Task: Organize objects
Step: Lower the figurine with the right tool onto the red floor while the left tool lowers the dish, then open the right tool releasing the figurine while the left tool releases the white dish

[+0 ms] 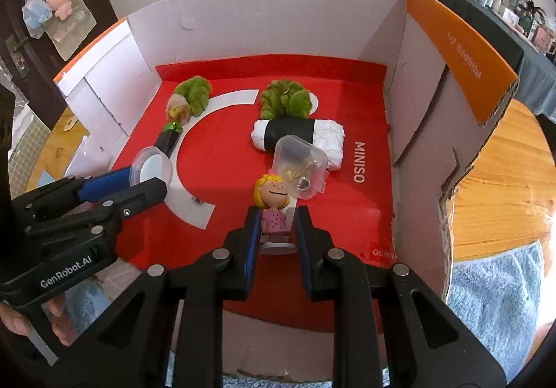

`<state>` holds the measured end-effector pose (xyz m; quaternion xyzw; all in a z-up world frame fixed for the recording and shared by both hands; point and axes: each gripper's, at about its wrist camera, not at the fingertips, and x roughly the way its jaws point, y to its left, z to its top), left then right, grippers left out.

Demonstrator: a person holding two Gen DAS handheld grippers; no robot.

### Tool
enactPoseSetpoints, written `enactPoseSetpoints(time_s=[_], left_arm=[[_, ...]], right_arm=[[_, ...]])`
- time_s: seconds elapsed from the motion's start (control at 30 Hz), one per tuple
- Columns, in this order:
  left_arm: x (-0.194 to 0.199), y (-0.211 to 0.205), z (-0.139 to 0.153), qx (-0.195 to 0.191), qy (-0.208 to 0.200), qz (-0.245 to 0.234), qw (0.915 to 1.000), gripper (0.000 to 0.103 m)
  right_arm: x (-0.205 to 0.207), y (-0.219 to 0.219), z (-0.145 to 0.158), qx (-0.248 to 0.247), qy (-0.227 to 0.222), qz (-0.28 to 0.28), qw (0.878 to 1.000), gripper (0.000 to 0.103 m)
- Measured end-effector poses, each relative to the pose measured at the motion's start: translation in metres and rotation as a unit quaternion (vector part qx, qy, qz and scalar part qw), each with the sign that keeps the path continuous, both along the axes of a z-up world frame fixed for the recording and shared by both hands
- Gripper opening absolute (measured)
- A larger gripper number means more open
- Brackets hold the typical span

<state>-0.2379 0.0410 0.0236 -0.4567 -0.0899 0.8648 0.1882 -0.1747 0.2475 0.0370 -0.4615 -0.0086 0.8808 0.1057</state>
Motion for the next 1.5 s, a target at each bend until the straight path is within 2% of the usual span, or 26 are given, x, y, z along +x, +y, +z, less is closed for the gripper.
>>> enactPoseSetpoints(time_s=[1.17, 1.27, 1.37, 1.4, 1.5], left_arm=[[-0.002, -0.004, 0.001, -0.003, 0.003, 0.004, 1.0000, 0.042], [0.000, -0.004, 0.003, -0.003, 0.004, 0.004, 1.0000, 0.044], [0.004, -0.004, 0.006, -0.003, 0.009, 0.003, 1.0000, 0.045], [0.005, -0.003, 0.008, -0.002, 0.011, 0.002, 0.9999, 0.045], [0.010, -0.002, 0.011, -0.003, 0.016, 0.002, 0.9999, 0.052]], right_arm=[[-0.006, -0.002, 0.001, 0.015, 0.009, 0.004, 1.000, 0.021], [-0.004, -0.002, 0.001, 0.016, 0.010, 0.004, 1.000, 0.022], [-0.002, -0.003, 0.003, 0.018, 0.012, 0.006, 1.000, 0.036], [0.000, -0.003, 0.004, 0.019, 0.013, 0.007, 1.000, 0.048], [0.002, -0.007, 0.006, 0.022, 0.018, 0.012, 1.000, 0.049]])
